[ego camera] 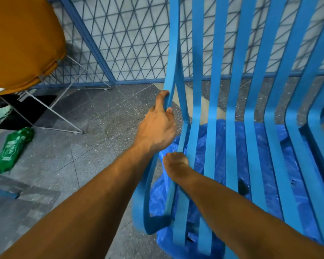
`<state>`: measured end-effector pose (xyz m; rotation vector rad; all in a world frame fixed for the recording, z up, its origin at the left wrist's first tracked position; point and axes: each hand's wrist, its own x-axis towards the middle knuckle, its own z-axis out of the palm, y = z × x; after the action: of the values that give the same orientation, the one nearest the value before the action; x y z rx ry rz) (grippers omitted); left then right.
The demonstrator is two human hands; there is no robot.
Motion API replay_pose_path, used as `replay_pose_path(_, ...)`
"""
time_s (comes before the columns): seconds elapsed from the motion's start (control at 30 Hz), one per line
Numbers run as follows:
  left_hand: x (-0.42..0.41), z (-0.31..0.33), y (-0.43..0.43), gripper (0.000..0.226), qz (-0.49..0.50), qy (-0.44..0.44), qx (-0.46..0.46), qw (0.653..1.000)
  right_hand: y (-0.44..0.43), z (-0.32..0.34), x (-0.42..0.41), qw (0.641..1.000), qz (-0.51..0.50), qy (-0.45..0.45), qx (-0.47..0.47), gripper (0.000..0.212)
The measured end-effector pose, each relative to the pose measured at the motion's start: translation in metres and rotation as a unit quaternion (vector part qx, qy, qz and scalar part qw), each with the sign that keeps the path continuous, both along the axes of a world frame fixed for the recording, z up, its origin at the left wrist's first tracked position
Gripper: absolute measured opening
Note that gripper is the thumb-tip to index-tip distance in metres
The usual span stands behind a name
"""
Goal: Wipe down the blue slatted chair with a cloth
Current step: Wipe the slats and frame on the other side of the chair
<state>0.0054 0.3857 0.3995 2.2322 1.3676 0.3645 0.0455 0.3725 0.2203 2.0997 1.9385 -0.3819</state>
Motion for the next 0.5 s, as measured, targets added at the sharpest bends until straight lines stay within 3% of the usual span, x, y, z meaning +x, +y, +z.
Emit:
replay_pose_path(0.23,-0.002,-0.008,0.005,0.044,0.001,-0.017,0.015,1.0,0.057,-0.017,0.031,0.997,-0.033,-0.061,-0.029,0.044)
replay_pose_path(0.5,0.0,-0.011,0.009,0.044,0.01,-0.021,0.026,0.999,0.113,-0.028,0.07,0.992,-0.104,-0.059,-0.032,0.044)
